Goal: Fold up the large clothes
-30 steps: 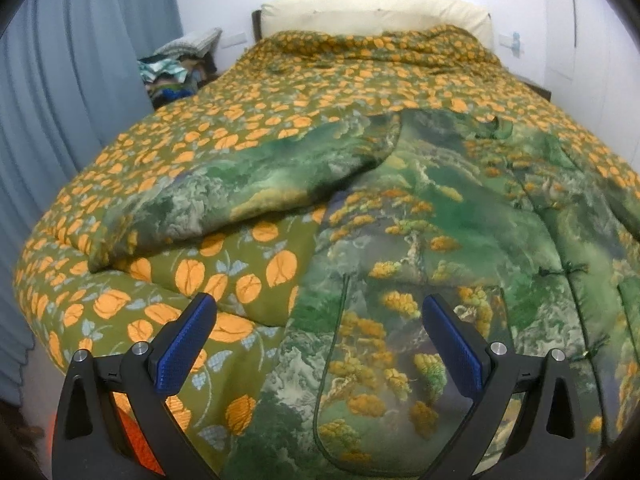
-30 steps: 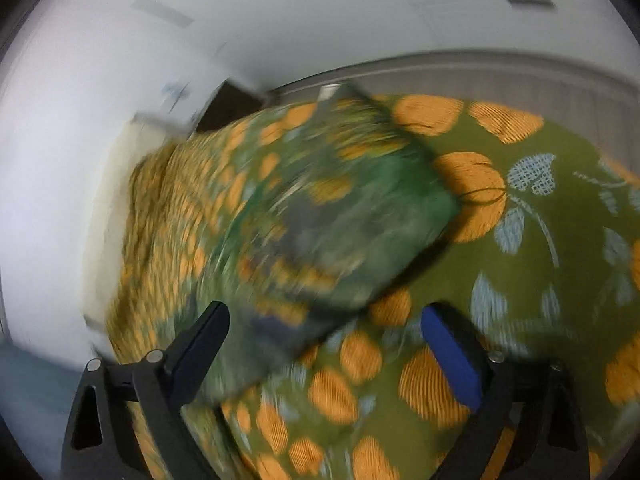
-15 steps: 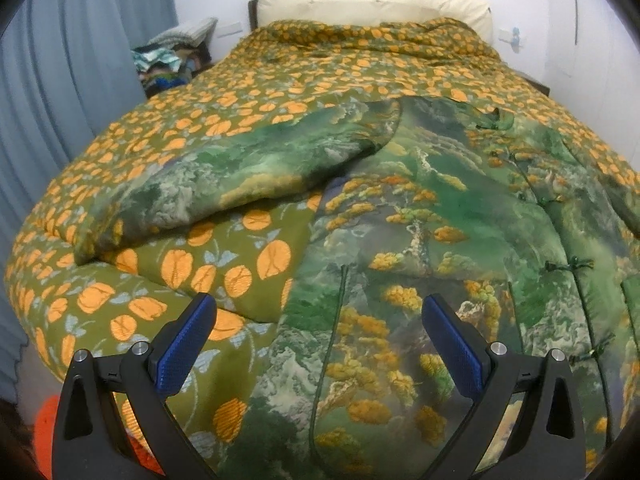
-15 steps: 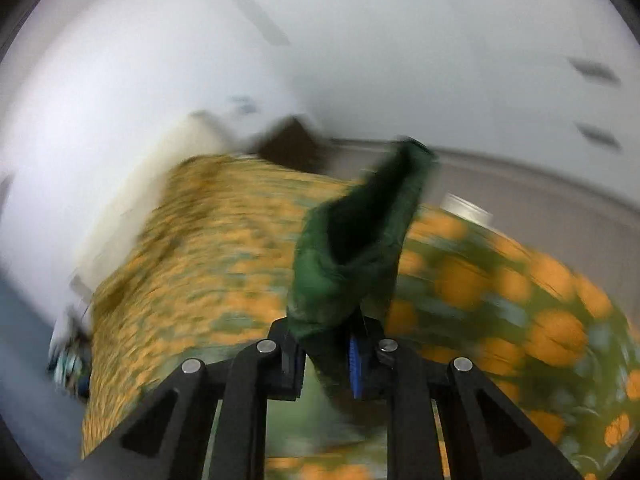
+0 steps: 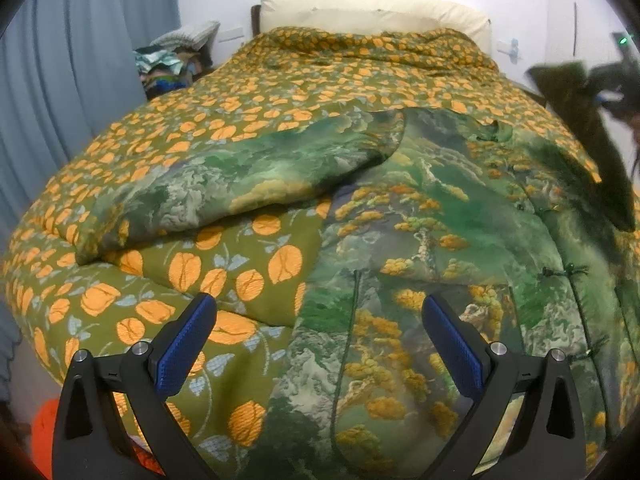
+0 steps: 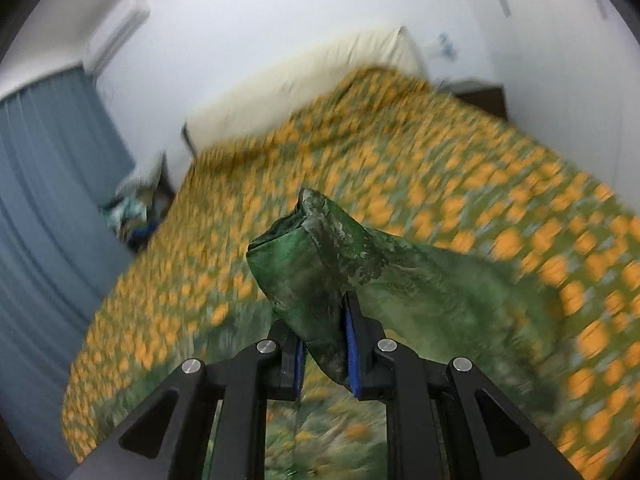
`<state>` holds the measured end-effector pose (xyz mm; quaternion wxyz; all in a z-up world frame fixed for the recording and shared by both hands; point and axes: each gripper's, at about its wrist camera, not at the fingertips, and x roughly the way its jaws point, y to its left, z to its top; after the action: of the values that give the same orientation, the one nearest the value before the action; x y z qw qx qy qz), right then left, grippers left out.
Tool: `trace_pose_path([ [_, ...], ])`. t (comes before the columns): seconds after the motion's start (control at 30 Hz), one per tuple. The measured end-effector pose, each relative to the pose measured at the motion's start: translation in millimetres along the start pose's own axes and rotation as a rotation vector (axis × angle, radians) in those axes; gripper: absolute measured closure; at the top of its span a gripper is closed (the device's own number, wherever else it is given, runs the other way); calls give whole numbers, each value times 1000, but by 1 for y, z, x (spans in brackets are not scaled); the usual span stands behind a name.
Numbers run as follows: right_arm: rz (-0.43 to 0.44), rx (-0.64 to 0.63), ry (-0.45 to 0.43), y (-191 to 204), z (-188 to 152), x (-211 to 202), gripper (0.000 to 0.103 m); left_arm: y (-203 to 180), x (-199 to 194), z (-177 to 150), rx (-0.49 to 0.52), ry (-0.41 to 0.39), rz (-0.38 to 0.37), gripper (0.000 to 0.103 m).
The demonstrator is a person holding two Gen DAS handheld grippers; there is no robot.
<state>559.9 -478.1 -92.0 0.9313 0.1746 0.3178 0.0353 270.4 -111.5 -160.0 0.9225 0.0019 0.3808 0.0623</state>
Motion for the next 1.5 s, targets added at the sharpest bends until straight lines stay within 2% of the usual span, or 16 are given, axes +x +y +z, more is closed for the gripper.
trace_pose_path([
  [0.13,-28,-81,111,21,-53,60,86,2,4,-2,-4,20,7,1],
  [0.2,-29,-107,197,25,-83,85,80,1,4,-4,5,24,14,1],
  [0.27,-16,-100,294,20,-107,102,65,0,5,-5,15,26,19,1],
  [0.33,39,-80,326,17,-115,100,31,-1,6,-6,23,28,20,1],
  [0.37,68,-72,319,14,-117,95,29,-2,6,-6,27,29,21,1],
  [0.53,181,-78,200,-1,-96,31,25,-5,5,-5,33,25,11,1],
  [0.6,115,-116,129,-18,-84,5,20,-6,6,-5,36,29,8,1],
  [0.67,13,-150,120,-35,-77,-2,20,-8,9,-5,38,39,7,1],
  [0.73,-92,-141,173,-62,-78,12,20,-10,11,-7,42,48,11,1],
  [0.77,-142,-116,238,-81,-84,27,20,-11,12,-7,47,50,15,1],
  [0.83,-168,-60,352,-106,-95,50,20,-15,14,-10,65,60,27,1],
  [0.87,-162,-37,362,-116,-104,54,19,-16,14,-12,73,63,30,1],
  [0.97,-162,-72,302,-108,-109,39,19,-21,10,-16,102,62,23,1],
  [1.23,-25,-186,219,-56,-123,-36,20,-29,0,-13,151,33,0,1],
  [1.4,7,-267,200,-28,-174,-90,20,-26,-12,-4,135,25,-39,1],
  [1.5,9,-290,175,-20,-207,-121,20,-8,-18,16,81,33,-90,1],
])
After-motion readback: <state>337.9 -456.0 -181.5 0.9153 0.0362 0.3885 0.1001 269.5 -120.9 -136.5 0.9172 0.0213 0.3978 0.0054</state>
